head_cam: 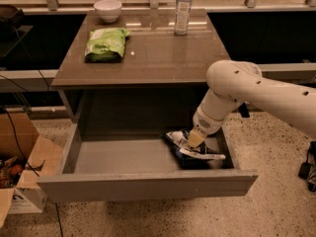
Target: Pick blue chip bag from top drawer and place on counter
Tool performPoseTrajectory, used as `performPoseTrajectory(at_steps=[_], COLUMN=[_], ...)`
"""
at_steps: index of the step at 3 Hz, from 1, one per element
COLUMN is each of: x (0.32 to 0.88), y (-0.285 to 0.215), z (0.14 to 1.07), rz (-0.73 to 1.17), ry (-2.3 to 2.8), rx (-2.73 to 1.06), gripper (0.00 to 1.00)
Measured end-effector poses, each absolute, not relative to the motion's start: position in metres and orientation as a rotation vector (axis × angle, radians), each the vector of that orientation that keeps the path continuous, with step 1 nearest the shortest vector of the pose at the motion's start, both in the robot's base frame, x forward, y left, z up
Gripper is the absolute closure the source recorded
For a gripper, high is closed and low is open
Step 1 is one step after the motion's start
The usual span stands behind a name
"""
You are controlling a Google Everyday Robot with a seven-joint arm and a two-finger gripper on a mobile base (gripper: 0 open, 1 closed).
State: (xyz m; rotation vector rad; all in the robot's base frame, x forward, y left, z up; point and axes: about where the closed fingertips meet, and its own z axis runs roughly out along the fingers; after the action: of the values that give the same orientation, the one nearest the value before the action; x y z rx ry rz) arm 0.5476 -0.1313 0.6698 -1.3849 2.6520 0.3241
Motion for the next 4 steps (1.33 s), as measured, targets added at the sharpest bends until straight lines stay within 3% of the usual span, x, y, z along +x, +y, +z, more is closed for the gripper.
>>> performPoseTrajectory(at_steps=[1,2,4], x=[0.543,0.525,0.506], y=[-0.126,-0.131,-0.146], z=[0.698,0.783,0.992], rz=[0.365,0.367,0.161], ry=[2.578,2.407,1.961], rx=[-1.413,-1.497,-1.695], gripper=[1.00,1.00,1.00])
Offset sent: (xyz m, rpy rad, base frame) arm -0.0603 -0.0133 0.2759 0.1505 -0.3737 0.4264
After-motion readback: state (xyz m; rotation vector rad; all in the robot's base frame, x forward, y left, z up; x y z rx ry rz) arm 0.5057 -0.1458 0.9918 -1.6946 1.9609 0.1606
